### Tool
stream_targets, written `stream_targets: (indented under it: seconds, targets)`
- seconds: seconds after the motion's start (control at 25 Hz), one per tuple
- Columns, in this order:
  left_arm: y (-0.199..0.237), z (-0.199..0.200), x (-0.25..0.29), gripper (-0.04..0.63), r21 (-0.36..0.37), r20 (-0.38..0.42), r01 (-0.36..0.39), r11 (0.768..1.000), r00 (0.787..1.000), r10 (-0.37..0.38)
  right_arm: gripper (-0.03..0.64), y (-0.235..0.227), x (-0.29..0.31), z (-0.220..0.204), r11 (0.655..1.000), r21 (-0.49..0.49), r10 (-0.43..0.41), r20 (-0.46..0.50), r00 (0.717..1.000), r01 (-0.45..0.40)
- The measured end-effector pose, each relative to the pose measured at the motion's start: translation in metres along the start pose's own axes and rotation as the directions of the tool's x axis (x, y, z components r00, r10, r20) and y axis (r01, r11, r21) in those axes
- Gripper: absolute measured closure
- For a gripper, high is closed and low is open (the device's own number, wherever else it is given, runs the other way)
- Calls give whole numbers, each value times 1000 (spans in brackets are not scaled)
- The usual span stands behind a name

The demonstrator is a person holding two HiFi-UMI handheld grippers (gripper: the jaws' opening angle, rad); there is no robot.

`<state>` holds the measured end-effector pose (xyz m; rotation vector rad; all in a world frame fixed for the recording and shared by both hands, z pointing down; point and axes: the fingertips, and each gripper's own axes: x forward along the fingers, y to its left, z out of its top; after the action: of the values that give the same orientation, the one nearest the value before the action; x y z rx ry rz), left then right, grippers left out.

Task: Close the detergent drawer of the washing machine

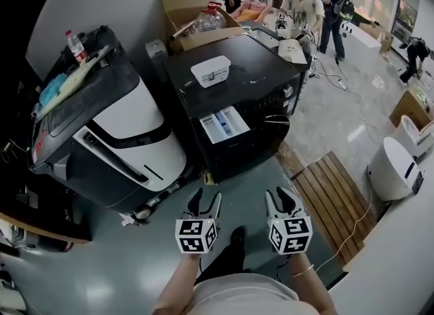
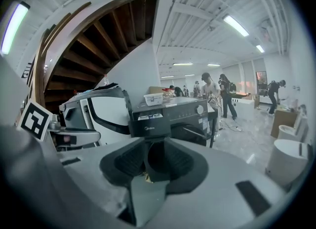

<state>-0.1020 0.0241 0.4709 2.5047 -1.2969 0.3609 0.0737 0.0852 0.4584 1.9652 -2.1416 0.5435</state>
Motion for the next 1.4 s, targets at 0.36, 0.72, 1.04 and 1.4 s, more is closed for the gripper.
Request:
stream_targets:
  seconds: [0.36, 0.72, 1.04, 1.4]
  targets:
    - [34, 13, 65, 390, -21, -38, 3, 1000, 999, -3, 511, -14, 73, 29, 1000, -27, 2, -27, 1000, -2]
    - [55, 19, 109, 382, -41, -64, 20, 999, 998, -23, 511, -32, 121, 46, 1000, -15, -28, -42, 999, 27]
    - [64, 19, 131, 376, -61, -71, 32, 998, 997, -36, 509, -40, 142, 49, 997, -43, -60, -77, 995, 57]
    - [66, 18, 138, 376, -60, -82, -4, 998, 997, -1, 509, -43, 165, 51, 999, -50, -7, -92, 996, 2]
